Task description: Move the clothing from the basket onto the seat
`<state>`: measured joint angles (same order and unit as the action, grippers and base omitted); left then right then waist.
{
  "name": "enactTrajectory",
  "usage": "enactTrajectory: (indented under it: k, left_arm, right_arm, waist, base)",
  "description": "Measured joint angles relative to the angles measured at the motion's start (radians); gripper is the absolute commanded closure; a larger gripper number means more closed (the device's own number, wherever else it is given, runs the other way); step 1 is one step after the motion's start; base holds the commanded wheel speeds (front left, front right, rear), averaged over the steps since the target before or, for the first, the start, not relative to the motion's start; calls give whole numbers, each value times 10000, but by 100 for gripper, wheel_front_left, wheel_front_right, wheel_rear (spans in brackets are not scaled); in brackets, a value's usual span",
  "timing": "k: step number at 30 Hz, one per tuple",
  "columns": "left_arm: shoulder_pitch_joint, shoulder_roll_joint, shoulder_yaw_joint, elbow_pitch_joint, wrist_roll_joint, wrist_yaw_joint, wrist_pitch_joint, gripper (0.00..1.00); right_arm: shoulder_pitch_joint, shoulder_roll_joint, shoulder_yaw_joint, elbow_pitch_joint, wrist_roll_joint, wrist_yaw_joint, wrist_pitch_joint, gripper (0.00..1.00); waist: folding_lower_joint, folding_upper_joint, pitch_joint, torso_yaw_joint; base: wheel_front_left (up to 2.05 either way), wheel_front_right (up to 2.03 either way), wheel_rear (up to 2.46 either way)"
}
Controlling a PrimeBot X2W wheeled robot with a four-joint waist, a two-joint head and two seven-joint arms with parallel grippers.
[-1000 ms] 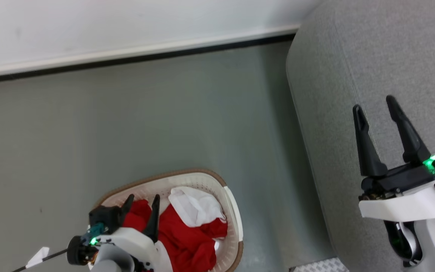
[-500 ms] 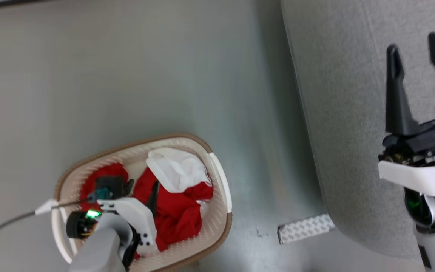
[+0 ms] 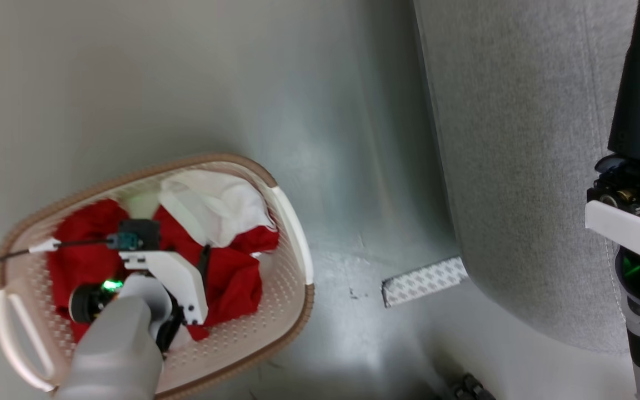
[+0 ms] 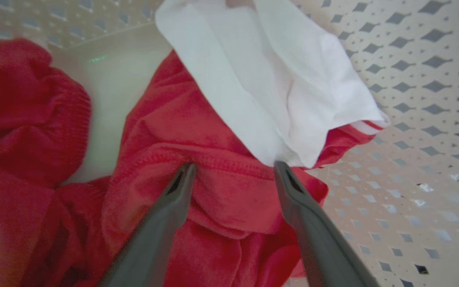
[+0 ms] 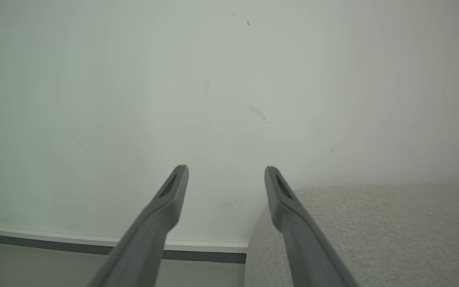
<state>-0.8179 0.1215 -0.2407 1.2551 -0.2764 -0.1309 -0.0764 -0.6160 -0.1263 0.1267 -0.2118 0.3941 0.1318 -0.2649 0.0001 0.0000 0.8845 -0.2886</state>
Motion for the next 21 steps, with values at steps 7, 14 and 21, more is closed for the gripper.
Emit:
enactTrajectory:
  k: [7,14,21]
  left_arm:
    - [-626,357,-232,159,40,186,422,0]
    - [-1005,581,-826,224,456,259,1220,0]
    - [-1216,623,-1055,123,581,259,2063,2]
  right_arm:
    - [-211,165,-46,-349,0,0,0,0]
    - [-333,311,63,-449,-21,0,0,0]
    - [-314,359,163,-464,-174,0,0,0]
  waist:
    - [0,0,792,-414]
    - [-4,0,1279,-750]
    - [-10,2,1392,-715]
  base:
    - [0,0,0]
    - [0,0,0]
    - [0,0,0]
